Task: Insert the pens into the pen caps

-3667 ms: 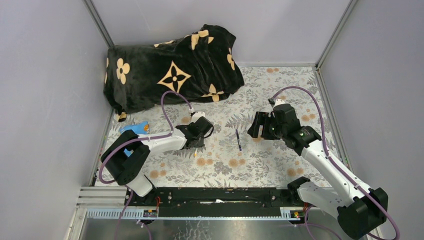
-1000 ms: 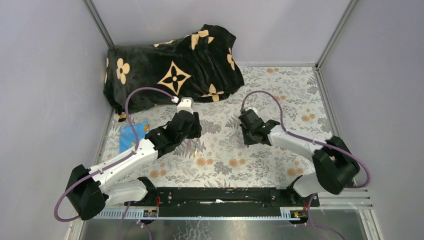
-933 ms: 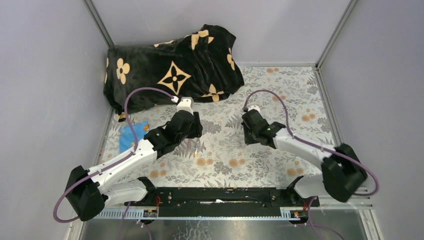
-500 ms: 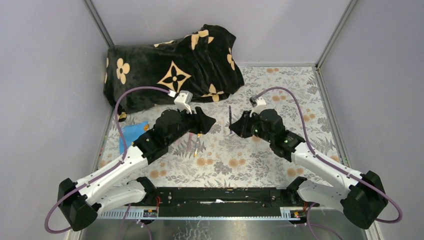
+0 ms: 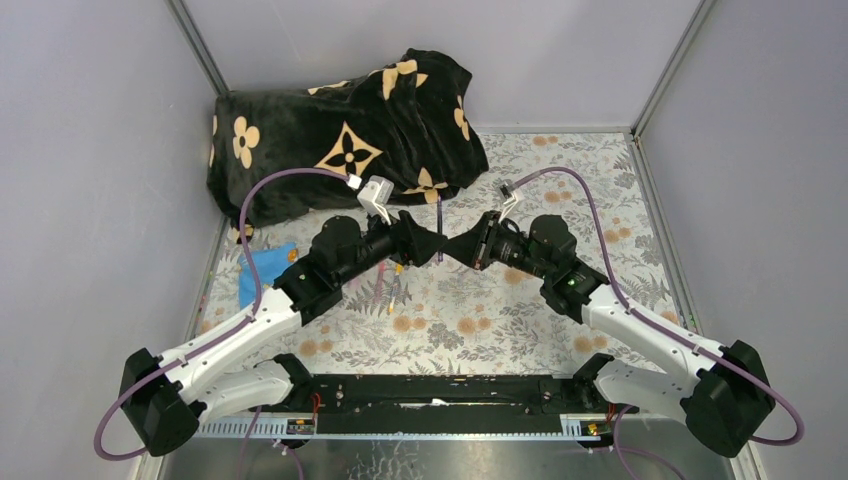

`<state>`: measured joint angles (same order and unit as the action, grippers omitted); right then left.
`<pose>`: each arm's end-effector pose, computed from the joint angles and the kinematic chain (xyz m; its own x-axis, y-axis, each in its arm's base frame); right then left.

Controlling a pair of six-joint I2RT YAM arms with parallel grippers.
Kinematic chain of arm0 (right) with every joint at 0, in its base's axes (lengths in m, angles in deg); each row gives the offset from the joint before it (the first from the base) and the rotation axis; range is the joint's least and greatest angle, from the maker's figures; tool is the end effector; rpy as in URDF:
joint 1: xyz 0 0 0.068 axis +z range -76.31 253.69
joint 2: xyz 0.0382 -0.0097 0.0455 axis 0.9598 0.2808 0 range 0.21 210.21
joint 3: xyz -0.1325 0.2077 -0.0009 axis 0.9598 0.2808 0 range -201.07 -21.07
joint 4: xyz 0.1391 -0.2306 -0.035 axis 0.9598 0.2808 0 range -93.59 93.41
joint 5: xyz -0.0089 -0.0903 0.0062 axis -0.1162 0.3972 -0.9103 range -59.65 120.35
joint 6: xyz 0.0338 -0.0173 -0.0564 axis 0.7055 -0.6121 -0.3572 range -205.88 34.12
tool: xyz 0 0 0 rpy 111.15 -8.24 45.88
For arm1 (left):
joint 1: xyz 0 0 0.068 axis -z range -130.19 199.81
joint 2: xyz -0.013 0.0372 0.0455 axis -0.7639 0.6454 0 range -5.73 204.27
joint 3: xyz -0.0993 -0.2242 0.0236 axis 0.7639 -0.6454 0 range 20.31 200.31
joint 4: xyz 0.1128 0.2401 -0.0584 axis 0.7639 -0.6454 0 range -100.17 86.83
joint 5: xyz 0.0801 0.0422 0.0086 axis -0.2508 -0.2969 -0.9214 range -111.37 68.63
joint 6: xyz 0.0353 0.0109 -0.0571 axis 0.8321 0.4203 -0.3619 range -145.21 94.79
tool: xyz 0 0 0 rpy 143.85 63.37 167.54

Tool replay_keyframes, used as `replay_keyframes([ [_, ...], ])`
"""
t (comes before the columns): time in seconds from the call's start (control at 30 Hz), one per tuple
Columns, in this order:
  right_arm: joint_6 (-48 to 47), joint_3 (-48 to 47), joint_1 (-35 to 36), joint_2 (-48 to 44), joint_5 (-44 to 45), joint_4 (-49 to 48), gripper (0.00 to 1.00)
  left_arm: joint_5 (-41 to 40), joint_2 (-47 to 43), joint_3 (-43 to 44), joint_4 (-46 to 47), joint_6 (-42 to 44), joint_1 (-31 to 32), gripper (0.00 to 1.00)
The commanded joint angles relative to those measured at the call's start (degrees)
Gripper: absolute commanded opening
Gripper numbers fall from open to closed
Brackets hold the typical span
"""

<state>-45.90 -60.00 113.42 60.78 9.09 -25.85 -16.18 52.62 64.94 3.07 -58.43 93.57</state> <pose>0.2093 0.1996 0.2823 -0.5556 0.3170 -0.7686 -0.6754 0.3671 0.6396 0.2030 -0.2014 0.2958 -0.4915 -0.2847 -0.8231 0.5790 0.5991 -0.5530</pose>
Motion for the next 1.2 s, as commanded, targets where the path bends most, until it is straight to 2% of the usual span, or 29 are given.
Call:
replay_keyframes([
  [0.0,1.1,-1.7,0.3,0.6,-4.1,-5.0,0.00,1.9,0.5,0.3,5.2,-0.9,-0.1,0.69],
  [0.43,-0.5,-1.5,1.0,0.3,-8.1,-7.1,0.00,0.4,0.4,-0.1,5.6,-1.9,-0.1,0.57],
  [0.67,-1.4,-0.8,1.1,-1.1,-7.6,-6.7,0.00,-0.4,-0.1,-0.7,5.6,-2.4,0.0,0.54],
  [0.9,-1.8,-1.2,1.1,-1.0,-7.7,-6.6,0.00,-0.1,-0.2,-0.8,5.3,-2.5,0.0,0.45],
  [1.07,-2.3,-0.9,1.1,-0.3,-10.1,-8.1,0.00,0.1,-0.2,-0.7,5.7,-2.4,0.0,0.36],
  [1.13,-2.4,-0.3,1.1,-0.1,-11.0,-9.3,0.00,1.1,-0.4,-0.6,6.5,-2.2,-0.1,0.21],
  [1.17,-2.4,0.0,1.1,0.0,-11.2,-9.6,0.01,1.4,-0.5,-0.5,6.7,-2.1,0.0,0.18],
])
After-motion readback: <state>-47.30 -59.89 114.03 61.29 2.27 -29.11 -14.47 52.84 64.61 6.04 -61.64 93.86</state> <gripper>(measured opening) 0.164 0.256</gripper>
